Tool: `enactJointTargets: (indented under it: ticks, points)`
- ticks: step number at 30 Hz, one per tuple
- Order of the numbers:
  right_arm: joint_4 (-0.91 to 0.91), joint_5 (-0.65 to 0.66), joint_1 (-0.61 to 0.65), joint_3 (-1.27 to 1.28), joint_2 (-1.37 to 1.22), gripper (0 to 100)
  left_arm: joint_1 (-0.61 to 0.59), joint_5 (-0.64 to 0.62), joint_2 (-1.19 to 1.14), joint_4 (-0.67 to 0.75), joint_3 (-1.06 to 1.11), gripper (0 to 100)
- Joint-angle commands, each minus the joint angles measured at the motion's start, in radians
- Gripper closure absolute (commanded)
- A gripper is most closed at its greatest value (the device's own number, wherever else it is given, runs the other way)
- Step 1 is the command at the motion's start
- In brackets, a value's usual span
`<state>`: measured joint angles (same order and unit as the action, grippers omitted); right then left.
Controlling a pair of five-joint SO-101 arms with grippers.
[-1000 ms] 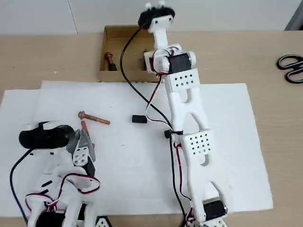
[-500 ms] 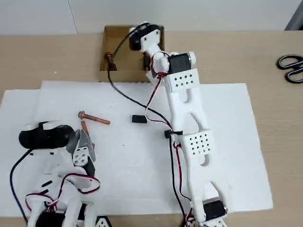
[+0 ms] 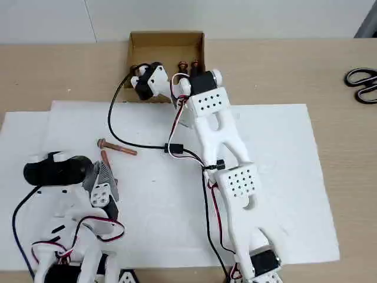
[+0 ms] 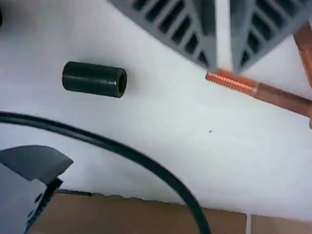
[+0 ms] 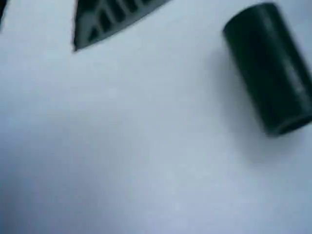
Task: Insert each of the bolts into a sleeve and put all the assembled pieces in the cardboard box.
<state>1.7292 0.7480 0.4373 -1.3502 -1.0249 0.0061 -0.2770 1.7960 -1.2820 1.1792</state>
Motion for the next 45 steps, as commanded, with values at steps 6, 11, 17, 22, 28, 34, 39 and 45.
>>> enactJointTargets:
  ticks: [6,11,17,22,28,34,39,45]
  points:
    - [-0.002,-0.008,0.071,0.554,0.452,86.1,0.000,-0.003,0.000,0.005,-0.013,99]
    - [-0.007,-0.005,0.073,0.603,0.466,86.1,0.000,-0.003,0.000,0.005,-0.013,99]
    - [-0.008,0.060,0.084,0.646,0.464,86.1,0.000,-0.003,0.000,0.005,-0.015,99]
    - [-0.015,0.075,0.113,0.655,0.464,86.1,0.000,-0.003,0.000,0.005,-0.012,99]
    - [-0.015,0.124,0.148,0.664,0.464,86.1,-0.005,0.000,0.000,0.005,-0.016,99]
    - [-0.015,0.155,0.150,0.664,0.429,86.1,-0.006,0.002,0.000,0.005,-0.018,99]
    - [-0.018,0.181,0.150,0.660,0.386,86.1,-0.006,0.003,0.000,0.005,-0.018,99]
    - [-0.054,0.181,0.150,0.660,0.360,86.2,-0.006,0.003,0.000,0.005,-0.018,99]
